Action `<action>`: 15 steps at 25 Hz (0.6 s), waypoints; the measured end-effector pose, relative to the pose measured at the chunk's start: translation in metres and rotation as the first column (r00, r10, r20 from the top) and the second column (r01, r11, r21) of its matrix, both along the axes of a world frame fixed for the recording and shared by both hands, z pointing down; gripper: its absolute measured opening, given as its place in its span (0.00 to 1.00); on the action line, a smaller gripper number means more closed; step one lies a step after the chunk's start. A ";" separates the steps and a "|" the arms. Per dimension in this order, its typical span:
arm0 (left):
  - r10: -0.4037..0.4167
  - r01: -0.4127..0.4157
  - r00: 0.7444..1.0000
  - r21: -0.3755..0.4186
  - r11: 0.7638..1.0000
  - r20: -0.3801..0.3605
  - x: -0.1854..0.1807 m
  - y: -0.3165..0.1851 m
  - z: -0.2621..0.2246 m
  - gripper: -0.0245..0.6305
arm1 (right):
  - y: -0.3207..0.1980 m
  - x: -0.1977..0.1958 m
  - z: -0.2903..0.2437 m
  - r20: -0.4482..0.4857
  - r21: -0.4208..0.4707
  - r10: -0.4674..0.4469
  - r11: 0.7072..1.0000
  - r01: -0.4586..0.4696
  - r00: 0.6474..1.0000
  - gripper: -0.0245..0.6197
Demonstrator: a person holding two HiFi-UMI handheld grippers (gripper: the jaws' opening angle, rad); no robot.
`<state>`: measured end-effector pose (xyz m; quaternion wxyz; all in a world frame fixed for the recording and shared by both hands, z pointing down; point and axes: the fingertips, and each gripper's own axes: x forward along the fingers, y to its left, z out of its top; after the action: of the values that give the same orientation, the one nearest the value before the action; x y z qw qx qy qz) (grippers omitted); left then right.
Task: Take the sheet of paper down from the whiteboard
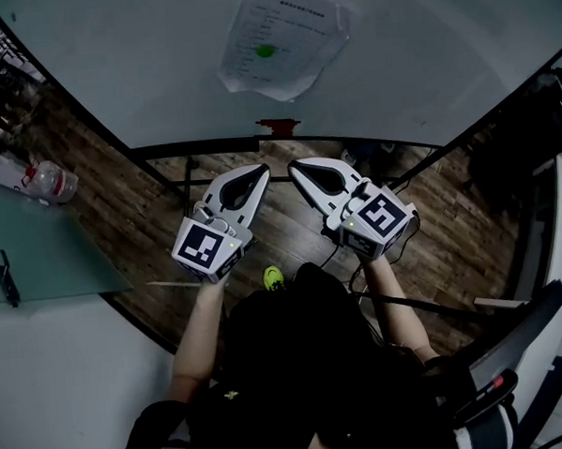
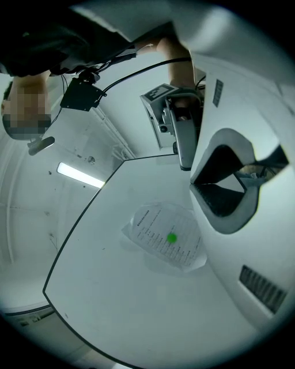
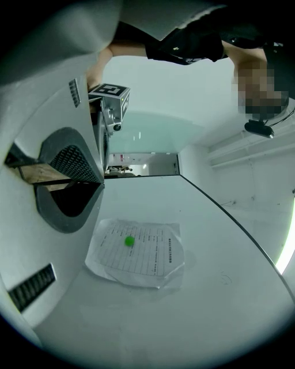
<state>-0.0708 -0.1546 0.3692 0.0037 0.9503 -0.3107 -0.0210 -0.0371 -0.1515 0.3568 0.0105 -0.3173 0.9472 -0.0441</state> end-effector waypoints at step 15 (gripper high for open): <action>-0.050 0.050 0.998 0.024 0.998 0.025 0.004 -0.045 -0.013 0.07 | -0.052 0.007 -0.005 0.028 0.010 -0.009 1.000 0.008 1.000 0.03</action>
<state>-0.0672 -0.1993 0.3560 -0.0121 0.9423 -0.3342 -0.0124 -0.0300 -0.2033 0.3518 0.0254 -0.3126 0.9485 -0.0440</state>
